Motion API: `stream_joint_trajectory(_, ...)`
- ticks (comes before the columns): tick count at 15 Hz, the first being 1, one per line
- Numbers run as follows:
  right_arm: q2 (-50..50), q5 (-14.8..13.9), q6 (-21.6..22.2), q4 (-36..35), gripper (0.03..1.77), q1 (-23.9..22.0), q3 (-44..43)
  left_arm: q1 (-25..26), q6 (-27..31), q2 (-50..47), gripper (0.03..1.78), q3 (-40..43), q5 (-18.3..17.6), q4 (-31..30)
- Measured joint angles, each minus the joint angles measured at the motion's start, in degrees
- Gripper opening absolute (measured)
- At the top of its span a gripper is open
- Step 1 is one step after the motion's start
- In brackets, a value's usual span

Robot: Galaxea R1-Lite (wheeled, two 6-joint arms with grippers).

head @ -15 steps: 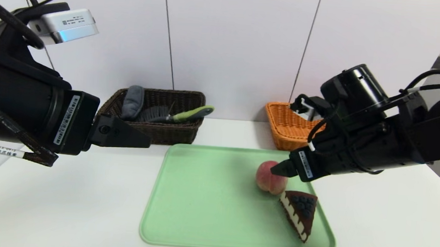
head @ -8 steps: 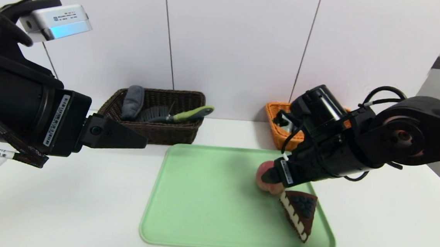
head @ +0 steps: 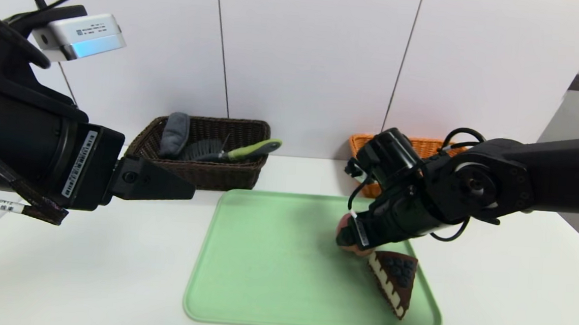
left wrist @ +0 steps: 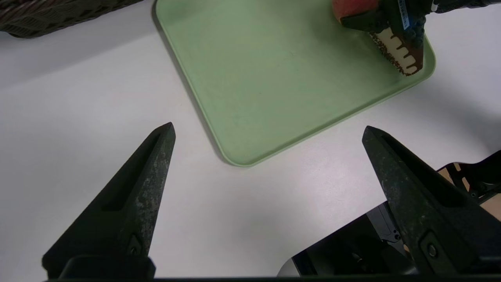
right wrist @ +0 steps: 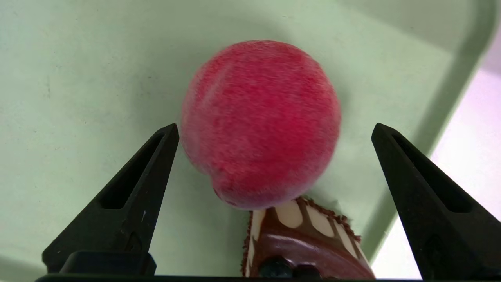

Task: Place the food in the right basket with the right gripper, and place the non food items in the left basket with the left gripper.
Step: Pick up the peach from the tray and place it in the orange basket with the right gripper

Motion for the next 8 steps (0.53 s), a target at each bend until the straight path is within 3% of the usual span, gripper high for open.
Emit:
stream_joint_trajectory(3, 1.56, 0.02, -0.09, -0.06, 1.70, 0.35, -1.29, 0.00, 0.02, 0.04, 1.69, 0.52, 0.11, -0.06)
stream_joint_trajectory(6, 2.67, -0.20, -0.11, -0.06, 1.21, 0.82, -2.10, 0.04, 0.07, 0.15, 1.69, 0.61, 0.11, -0.30)
stream_joint_trajectory(8, 2.84, -0.28, -0.11, -0.06, 1.14, 0.88, -2.24, 0.22, 0.05, 0.20, 1.69, 0.61, 0.12, -0.35)
